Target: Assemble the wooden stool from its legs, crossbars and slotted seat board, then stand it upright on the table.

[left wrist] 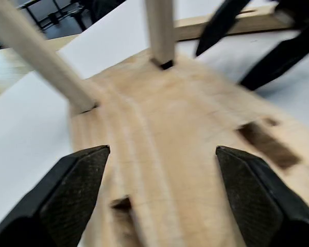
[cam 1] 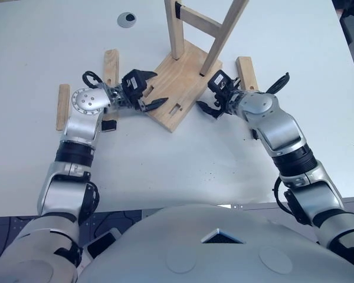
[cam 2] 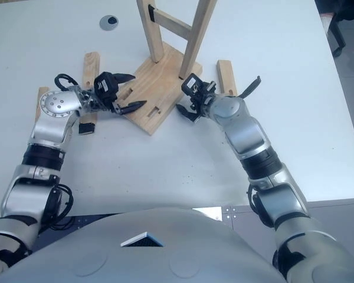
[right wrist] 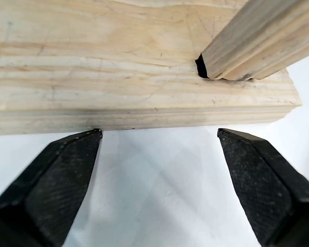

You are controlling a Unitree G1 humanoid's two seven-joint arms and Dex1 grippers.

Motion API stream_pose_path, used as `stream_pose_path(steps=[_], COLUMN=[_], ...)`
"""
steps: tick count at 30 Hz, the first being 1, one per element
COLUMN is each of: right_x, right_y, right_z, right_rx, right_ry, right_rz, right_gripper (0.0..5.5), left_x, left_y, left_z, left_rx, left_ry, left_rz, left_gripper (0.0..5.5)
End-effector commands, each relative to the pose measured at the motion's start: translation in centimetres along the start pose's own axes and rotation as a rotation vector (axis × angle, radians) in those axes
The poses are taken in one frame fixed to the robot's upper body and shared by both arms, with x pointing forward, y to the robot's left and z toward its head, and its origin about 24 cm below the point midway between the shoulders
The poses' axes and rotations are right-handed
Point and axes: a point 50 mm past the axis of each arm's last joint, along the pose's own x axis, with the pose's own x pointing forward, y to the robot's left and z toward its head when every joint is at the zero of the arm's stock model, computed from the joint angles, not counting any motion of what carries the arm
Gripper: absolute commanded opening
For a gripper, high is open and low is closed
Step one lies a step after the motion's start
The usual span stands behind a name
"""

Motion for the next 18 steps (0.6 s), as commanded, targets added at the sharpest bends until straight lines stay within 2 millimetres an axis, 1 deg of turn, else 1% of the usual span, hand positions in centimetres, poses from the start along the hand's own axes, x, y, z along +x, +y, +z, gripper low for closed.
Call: stream_pose_path(steps=[1, 3, 5, 6, 7, 9, 12, 13, 15, 18], right_x=[-0.7, -1.3, -2.2, -2.6, -2.8, -3.0, -2.8, -2.5, -2.1, -2.0], right_y=[-1.1, -1.5, -2.1, -2.4, -2.6, -2.6, -2.0, -1.8, -1.6, -1.6], right_z=[-0.1, 0.1, 0.0, 0.2, 0.3, 0.7, 1.2, 1.2, 0.9, 0.8], right_rx=[-0.043, -0.055, -0.085, -0.097, -0.104, -0.114, -0.117, -0.122, -0.119, -0.076], right_ry=[0.006, -0.001, 0.000, -0.001, -0.006, -0.017, -0.038, -0.049, -0.042, -0.047], right_rz=[-0.018, 0.007, 0.010, 0.007, 0.007, 0.014, 0.029, 0.033, 0.030, 0.023], right_gripper=[4.14, 4.14, 4.14, 4.14, 4.14, 4.14, 4.14, 4.14, 4.14, 4.14], left_x=[-1.2, -1.8, -2.5, -2.8, -3.1, -3.3, -2.9, -2.9, -3.0, -2.1], left_y=[-0.7, 0.7, 2.8, 4.0, 5.3, 7.3, 8.9, 9.2, 9.3, 8.6], left_z=[0.8, 3.1, 5.4, 6.0, 6.1, 5.6, 3.9, 2.8, 1.0, -0.3], left_rx=[-0.025, -0.005, 0.061, 0.102, 0.132, 0.218, 0.336, 0.391, 0.445, 0.515], left_ry=[0.004, -0.060, -0.094, -0.078, -0.051, 0.033, 0.164, 0.235, 0.312, 0.324], left_rz=[0.031, 0.091, 0.158, 0.201, 0.250, 0.348, 0.423, 0.450, 0.463, 0.417], left_gripper=[3.81, 3.81, 3.81, 3.81, 3.81, 3.81, 3.81, 3.81, 3.81, 3.81])
